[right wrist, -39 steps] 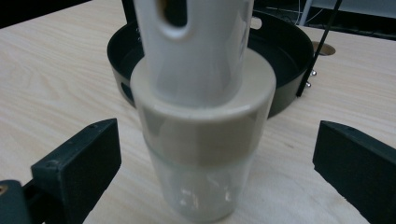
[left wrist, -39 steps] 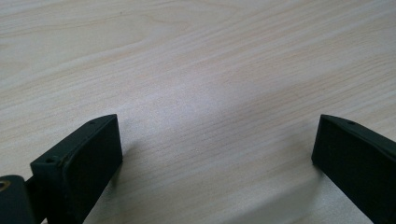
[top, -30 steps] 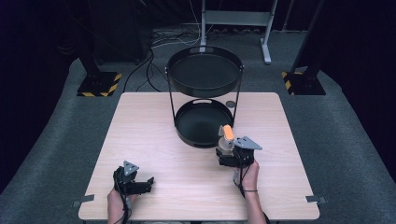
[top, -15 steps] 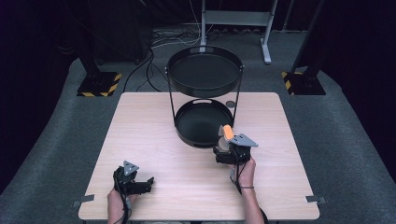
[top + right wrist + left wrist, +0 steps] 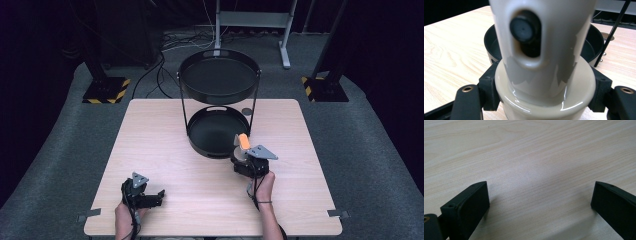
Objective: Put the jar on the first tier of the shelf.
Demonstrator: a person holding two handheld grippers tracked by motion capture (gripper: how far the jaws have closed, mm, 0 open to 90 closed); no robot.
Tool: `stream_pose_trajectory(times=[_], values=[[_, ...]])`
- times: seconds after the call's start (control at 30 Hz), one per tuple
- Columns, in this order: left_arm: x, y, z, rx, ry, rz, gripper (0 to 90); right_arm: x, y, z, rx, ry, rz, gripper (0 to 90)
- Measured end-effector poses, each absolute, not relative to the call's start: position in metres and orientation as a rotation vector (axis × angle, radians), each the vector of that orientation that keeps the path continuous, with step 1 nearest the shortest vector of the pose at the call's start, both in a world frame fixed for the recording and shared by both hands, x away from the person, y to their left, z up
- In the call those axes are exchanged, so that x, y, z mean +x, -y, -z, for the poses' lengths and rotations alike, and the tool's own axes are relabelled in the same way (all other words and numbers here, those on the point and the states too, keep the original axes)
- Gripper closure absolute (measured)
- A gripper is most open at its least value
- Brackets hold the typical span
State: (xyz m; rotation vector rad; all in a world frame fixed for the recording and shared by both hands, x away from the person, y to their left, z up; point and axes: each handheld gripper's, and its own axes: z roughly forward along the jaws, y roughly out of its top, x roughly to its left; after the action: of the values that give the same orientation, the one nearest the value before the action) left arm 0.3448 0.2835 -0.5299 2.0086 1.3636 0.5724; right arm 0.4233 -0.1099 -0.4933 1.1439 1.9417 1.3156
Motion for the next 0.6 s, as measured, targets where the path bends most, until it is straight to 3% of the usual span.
stream_pose_trajectory(times=[0.6], values=[[0.345,-0.283,0.530,2.008,-1.363,-0.573,1.4,0.416,0.110,0.478,1.100,-1.951,-1.329,29.2]])
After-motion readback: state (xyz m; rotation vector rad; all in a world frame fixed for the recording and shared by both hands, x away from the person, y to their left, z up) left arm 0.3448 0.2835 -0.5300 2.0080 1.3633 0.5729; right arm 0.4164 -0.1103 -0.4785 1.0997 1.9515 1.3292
